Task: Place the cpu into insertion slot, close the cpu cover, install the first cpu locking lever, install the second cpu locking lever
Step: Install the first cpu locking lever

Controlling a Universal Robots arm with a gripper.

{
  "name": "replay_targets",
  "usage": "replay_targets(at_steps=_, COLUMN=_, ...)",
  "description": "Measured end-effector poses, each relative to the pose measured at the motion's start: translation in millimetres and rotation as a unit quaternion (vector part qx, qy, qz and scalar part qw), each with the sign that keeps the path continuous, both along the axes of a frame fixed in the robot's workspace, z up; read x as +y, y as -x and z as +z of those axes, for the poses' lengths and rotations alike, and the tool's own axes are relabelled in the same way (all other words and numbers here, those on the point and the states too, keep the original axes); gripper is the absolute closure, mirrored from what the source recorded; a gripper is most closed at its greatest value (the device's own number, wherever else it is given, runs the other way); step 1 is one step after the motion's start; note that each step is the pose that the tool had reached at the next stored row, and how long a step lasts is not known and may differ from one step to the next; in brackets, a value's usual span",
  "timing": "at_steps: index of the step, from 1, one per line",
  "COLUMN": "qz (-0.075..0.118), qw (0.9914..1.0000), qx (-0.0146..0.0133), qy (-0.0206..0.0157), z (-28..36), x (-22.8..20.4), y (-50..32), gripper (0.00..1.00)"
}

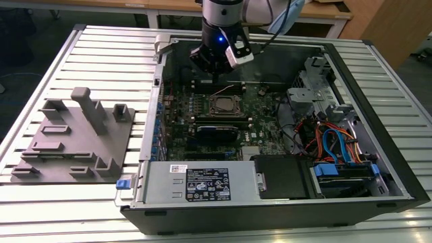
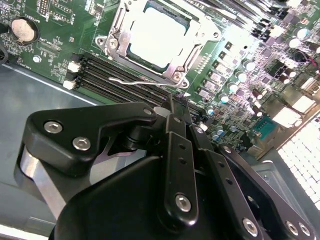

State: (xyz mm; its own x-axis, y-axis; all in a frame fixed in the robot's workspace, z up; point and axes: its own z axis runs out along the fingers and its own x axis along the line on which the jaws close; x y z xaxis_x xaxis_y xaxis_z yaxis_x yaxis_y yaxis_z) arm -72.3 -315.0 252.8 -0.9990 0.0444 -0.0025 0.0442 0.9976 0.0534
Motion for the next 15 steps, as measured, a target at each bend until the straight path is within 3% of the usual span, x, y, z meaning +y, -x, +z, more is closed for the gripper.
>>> replay_targets(at_steps=3, qz=0.000, qw=0.99999, qx=0.0006, qy=-0.0053, z=-1.3, x=-0.1, y=-4.4, gripper=0.90)
replay_targets(at_steps=15, qz=0.001, qw=0.99998, qx=0.0006, qy=-0.0067, z=-7.6, x=-0.1, y=-10.4, gripper=0.90)
